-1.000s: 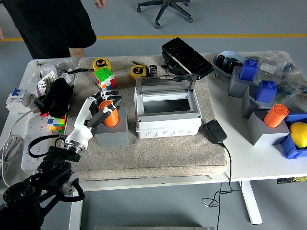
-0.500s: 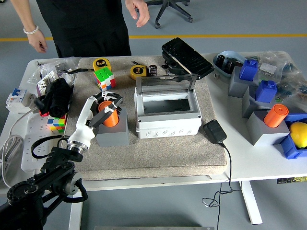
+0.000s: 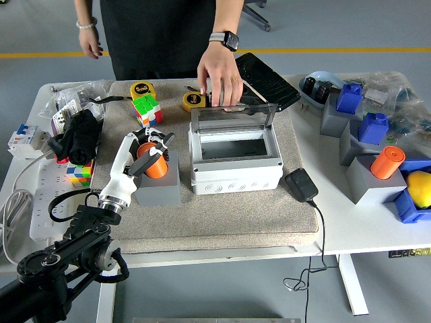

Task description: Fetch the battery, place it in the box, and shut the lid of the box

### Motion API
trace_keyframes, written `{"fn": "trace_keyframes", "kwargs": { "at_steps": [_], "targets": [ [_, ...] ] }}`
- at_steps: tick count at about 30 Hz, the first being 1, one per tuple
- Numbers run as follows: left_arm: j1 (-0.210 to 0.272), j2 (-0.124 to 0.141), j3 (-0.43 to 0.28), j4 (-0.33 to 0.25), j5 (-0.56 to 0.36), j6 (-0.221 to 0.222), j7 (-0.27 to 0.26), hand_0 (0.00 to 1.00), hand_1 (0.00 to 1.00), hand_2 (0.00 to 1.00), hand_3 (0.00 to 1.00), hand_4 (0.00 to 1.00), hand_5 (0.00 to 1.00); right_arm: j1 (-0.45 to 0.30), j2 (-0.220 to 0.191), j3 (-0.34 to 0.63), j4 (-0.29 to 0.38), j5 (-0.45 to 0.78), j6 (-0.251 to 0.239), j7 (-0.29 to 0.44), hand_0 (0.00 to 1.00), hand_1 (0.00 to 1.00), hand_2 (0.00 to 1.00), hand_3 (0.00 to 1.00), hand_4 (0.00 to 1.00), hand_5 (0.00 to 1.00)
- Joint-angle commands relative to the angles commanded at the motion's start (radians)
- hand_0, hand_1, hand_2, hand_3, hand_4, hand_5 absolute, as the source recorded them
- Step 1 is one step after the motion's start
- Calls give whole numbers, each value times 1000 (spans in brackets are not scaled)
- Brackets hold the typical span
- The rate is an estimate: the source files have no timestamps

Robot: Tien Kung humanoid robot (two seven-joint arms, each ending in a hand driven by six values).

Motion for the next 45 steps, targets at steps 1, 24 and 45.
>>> {"fn": "trace_keyframes", "kwargs": {
  "at_steps": [1, 24, 45],
  "targets": [
    [-1, 0, 2, -1, 0, 0, -1, 171, 164, 255, 295, 998, 448, 0, 0, 0, 0, 0, 0, 0, 584, 639, 652, 579, 949, 491],
    [-13, -9, 8, -1, 23, -4, 21, 45, 99, 201, 223, 970, 2, 4, -1, -3, 0, 4, -1, 6, 583, 638, 651, 579, 949, 487],
    [-43, 20, -32, -185, 274, 41, 270, 38, 92, 194, 202, 964, 2, 7, -4, -2, 2, 4, -9, 20, 583, 637, 650, 577, 948, 484]
  ]
}}
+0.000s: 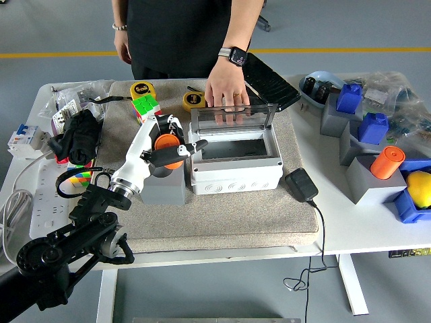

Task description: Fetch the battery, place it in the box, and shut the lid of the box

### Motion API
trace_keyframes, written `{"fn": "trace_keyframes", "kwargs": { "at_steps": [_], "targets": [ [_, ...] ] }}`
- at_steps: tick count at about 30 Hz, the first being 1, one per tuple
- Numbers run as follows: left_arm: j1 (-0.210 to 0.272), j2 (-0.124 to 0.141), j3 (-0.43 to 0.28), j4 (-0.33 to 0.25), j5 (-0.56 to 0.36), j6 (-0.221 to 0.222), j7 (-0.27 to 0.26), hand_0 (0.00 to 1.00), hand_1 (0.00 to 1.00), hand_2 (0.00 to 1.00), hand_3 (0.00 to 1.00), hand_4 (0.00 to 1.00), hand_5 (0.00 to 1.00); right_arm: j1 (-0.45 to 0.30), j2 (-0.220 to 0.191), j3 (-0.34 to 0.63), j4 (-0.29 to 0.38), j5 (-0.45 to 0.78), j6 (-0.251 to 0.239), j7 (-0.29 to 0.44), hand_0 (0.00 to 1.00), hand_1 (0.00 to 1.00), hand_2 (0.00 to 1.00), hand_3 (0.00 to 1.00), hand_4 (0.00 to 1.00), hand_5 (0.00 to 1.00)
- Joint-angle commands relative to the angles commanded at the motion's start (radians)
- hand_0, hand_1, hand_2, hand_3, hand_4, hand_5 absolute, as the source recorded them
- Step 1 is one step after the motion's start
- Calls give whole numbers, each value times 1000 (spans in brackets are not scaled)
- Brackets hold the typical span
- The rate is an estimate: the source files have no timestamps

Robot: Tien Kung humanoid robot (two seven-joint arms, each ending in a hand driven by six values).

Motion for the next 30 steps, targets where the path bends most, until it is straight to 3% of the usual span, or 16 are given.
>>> {"fn": "trace_keyframes", "kwargs": {
  "at_steps": [7, 11, 14, 16, 21, 30],
  "targets": [
    [-55, 5, 28, -77, 212, 23, 188, 37, 90, 192, 200, 965, 2, -4, 0, 2, 0, 0, -1, 2, 583, 637, 649, 576, 947, 485],
    [-116, -19, 74, -76, 323, 24, 300, 36, 87, 192, 198, 958, 2, -4, 0, 3, 1, -1, -2, 3, 583, 637, 649, 575, 947, 484],
    [-186, -61, 136, -41, 390, 14, 402, 36, 87, 192, 198, 958, 2, -1, 0, 8, 2, -2, -5, 4, 583, 637, 649, 575, 947, 484],
    [-219, -81, 168, -18, 405, 17, 441, 38, 86, 192, 200, 943, 2, 0, -1, 9, 2, -3, -6, 4, 583, 636, 649, 575, 946, 483],
    [-294, -141, 238, 49, 403, 32, 442, 38, 86, 192, 200, 943, 2, 2, -3, 11, 4, -3, -10, 5, 583, 636, 649, 575, 946, 483],
    [-382, -213, 284, 149, 431, 26, 502, 38, 82, 192, 205, 916, 2, 3, -3, 2, 6, 1, -9, 7, 583, 637, 648, 572, 945, 484]
  ]
}}
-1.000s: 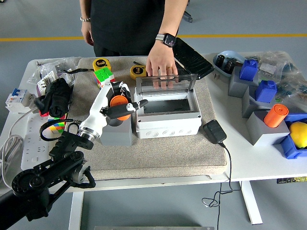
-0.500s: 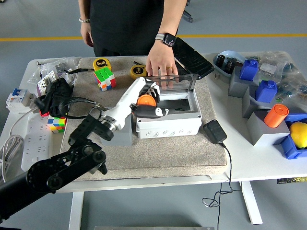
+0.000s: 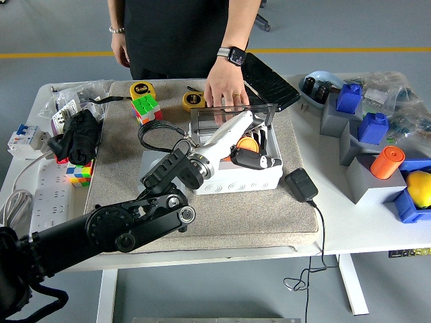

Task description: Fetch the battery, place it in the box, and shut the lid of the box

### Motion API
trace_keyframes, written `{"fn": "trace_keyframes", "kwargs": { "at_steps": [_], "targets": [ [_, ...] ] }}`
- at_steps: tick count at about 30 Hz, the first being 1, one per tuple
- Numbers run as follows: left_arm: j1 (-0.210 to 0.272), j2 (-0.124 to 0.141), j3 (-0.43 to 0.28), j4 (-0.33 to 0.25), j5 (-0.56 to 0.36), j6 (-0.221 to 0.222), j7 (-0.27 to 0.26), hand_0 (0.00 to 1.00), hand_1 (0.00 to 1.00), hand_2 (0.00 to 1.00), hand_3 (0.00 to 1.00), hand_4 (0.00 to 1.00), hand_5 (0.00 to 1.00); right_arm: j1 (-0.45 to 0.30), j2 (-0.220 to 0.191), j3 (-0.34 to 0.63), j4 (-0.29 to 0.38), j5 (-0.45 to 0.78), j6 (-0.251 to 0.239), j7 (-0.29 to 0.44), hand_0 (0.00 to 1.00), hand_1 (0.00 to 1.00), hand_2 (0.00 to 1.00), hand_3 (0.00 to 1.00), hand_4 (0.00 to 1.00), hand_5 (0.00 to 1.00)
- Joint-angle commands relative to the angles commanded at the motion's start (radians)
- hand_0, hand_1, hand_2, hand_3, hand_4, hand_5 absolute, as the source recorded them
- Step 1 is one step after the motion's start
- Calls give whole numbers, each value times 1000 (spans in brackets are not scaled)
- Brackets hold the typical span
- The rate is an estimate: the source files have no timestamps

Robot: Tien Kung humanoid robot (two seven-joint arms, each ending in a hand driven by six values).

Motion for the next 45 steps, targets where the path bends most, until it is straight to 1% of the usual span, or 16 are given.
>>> {"fn": "trace_keyframes", "kwargs": {
  "at_steps": [4, 9, 10, 11, 15, 16, 20, 22, 25, 27, 28, 33, 34, 39, 40, 45],
  "targets": [
    [-27, 0, 17, 63, -1, 1, 8, 38, 80, 191, 203, 919, 2, 1, -1, 0, 1, 1, -1, 0, 582, 637, 647, 572, 945, 483],
    [-47, 0, 24, 126, -5, -3, 26, 38, 80, 191, 203, 919, 2, 2, -4, 2, 2, -3, -4, 0, 582, 637, 647, 572, 945, 483],
    [-51, 0, 24, 137, -7, -5, 31, 36, 79, 190, 203, 895, 2, 2, -5, 2, 3, -4, -4, 0, 582, 635, 647, 572, 944, 483],
    [-53, 0, 24, 145, -9, -7, 35, 36, 79, 190, 203, 895, 2, 3, -5, 1, 3, -4, -4, 0, 582, 635, 647, 572, 944, 483],
    [-56, 0, 20, 156, -33, -16, 59, 36, 79, 190, 203, 895, 2, 3, -5, 2, 5, -7, -5, 1, 582, 635, 647, 572, 944, 483],
    [-57, 0, 18, 156, -35, -18, 72, 38, 75, 190, 212, 879, 10, 4, -5, 1, 5, -9, -5, 2, 582, 635, 647, 573, 944, 484],
    [-58, 0, 13, 152, -43, -35, 117, 38, 75, 190, 212, 879, 10, 5, -5, 3, 7, -12, -6, 3, 582, 635, 647, 573, 944, 484],
    [-60, 0, 13, 150, -51, -43, 127, 39, 75, 205, 234, 902, 29, 5, -5, 4, 8, -13, -7, 3, 582, 635, 647, 573, 945, 484],
    [-61, 0, 4, 148, -66, -66, 136, 39, 75, 205, 234, 902, 29, 6, -6, 6, 8, -14, -8, 3, 582, 635, 647, 573, 945, 484],
    [-60, 0, 3, 151, -70, -72, 120, 39, 75, 205, 234, 902, 29, 5, -6, 7, 8, -14, -8, 3, 582, 635, 647, 573, 945, 484],
    [-60, 0, 2, 153, -75, -75, 110, 170, 227, 382, 452, 998, 346, 5, -6, 8, 8, -14, -8, 3, 582, 635, 647, 573, 945, 484],
    [-58, 0, -4, 155, -97, -93, 78, 170, 227, 382, 452, 998, 346, 3, -5, 5, 7, -12, -6, 4, 582, 635, 647, 573, 945, 484],
    [-57, 0, -5, 155, -103, -96, 72, 272, 508, 508, 527, 998, 461, 3, -5, 5, 7, -12, -6, 4, 582, 635, 647, 573, 945, 483],
    [-56, 0, -12, 153, -117, -96, 58, 272, 508, 508, 527, 998, 461, 4, -4, 6, 8, -13, -6, 6, 582, 635, 647, 573, 945, 483],
    [-56, 0, -13, 152, -117, -97, 58, 290, 548, 531, 543, 998, 502, 5, -5, 7, 8, -14, -6, 7, 582, 635, 647, 573, 945, 484],
    [-56, 0, -18, 148, -119, -99, 55, 290, 548, 531, 543, 998, 502, 4, -5, 7, 8, -12, -6, 7, 582, 635, 647, 573, 945, 484]
  ]
}}
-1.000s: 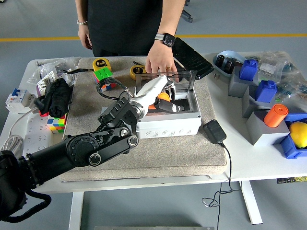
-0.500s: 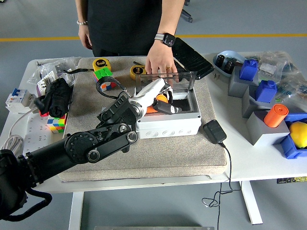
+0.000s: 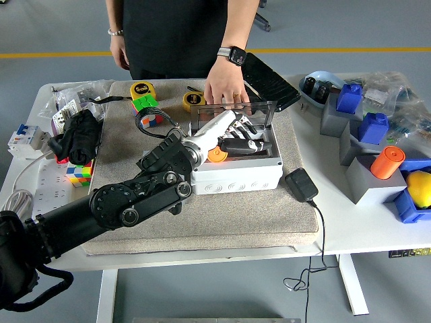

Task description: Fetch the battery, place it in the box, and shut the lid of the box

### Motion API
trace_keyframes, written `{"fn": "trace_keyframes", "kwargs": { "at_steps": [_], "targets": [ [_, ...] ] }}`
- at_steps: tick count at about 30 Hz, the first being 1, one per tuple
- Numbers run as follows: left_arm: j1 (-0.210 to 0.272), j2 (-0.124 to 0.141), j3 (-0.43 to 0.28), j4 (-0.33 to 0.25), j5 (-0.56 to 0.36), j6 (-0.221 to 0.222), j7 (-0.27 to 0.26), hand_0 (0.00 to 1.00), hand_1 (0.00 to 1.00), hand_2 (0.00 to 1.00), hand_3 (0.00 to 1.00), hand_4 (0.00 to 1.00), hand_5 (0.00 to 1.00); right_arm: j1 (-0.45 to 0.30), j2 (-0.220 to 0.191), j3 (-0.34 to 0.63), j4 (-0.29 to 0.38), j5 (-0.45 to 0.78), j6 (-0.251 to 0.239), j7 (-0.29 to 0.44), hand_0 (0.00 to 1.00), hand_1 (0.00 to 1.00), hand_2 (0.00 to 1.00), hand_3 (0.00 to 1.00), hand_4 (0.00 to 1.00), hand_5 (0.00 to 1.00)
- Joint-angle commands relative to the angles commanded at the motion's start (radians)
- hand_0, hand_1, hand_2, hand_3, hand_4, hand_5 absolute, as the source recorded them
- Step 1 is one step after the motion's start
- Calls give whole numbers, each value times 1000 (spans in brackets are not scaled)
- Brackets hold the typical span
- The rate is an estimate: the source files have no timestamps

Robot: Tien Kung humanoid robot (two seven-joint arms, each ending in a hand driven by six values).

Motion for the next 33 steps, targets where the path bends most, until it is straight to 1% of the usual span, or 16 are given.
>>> {"fn": "trace_keyframes", "kwargs": {
  "at_steps": [1, 6, 9, 13, 15, 17, 19, 21, 22, 24, 25, 26, 28, 30, 31, 33],
  "targets": [
    [0, 0, -2, -1, -1, 0, -1, 287, 547, 535, 545, 998, 521, 0, 0, 0, 0, 0, 0, 0, 582, 635, 647, 573, 946, 483],
    [1, 0, -13, -8, -4, 3, -10, 287, 547, 535, 545, 998, 521, 1, 0, 2, 0, 0, -1, 3, 582, 635, 647, 573, 946, 483],
    [7, 0, -33, -31, -20, -8, -20, 282, 546, 534, 545, 998, 521, 0, 0, 3, 0, 1, -1, 6, 580, 635, 646, 573, 946, 482],
    [17, 0, -73, -100, -62, -21, -32, 286, 548, 534, 546, 998, 516, -1, 1, 2, 0, 2, 0, 7, 581, 635, 646, 573, 947, 479],
    [24, 0, -104, -158, -107, -30, -49, 286, 548, 534, 546, 998, 516, -1, 2, 3, 0, 2, 1, 8, 581, 635, 646, 573, 947, 479],
    [28, 0, -117, -197, -130, -32, -64, 286, 548, 534, 546, 998, 516, -1, 2, 4, 0, 2, 1, 8, 581, 635, 646, 573, 947, 479],
    [37, 0, -133, -243, -129, -33, -75, 292, 551, 533, 546, 998, 513, 0, 2, 5, 0, 1, 1, 8, 582, 635, 647, 573, 948, 479],
    [50, 0, -144, -272, -116, -43, -69, 292, 551, 533, 546, 998, 513, 1, 3, 6, 0, 0, 0, 8, 582, 635, 647, 573, 948, 479],
    [66, 4, -154, -292, -99, -56, -61, 292, 551, 533, 546, 998, 513, 2, 3, 8, 0, -1, -1, 9, 582, 635, 647, 573, 948, 479],
    [91, 25, -170, -317, -85, -69, -53, 292, 551, 533, 546, 998, 513, 2, 2, 10, 0, -3, -1, 8, 582, 635, 647, 573, 948, 479],
    [115, 50, -190, -342, -73, -81, -45, 290, 552, 533, 544, 998, 510, 1, 2, 10, 0, -3, -1, 8, 581, 635, 647, 573, 948, 479],
    [132, 69, -203, -361, -68, -82, -45, 290, 552, 533, 544, 998, 510, 0, 1, 10, -1, -3, 0, 8, 581, 635, 647, 573, 948, 479],
    [159, 100, -226, -394, -66, -76, -53, 290, 552, 533, 544, 998, 510, -1, 1, 9, -1, -3, 1, 7, 581, 635, 647, 573, 948, 479],
    [205, 152, -272, -446, -71, -74, -69, 290, 552, 533, 544, 998, 510, -3, 2, 11, -2, -4, 2, 8, 581, 635, 647, 573, 948, 479],
    [223, 174, -289, -465, -68, -73, -76, 385, 590, 564, 552, 998, 503, -3, 2, 12, -2, -5, 3, 8, 582, 635, 646, 573, 949, 479],
    [267, 224, -327, -503, -51, -73, -88, 385, 590, 564, 552, 998, 503, -4, 2, 15, -2, -7, 3, 9, 582, 635, 646, 573, 949, 479]
  ]
}}
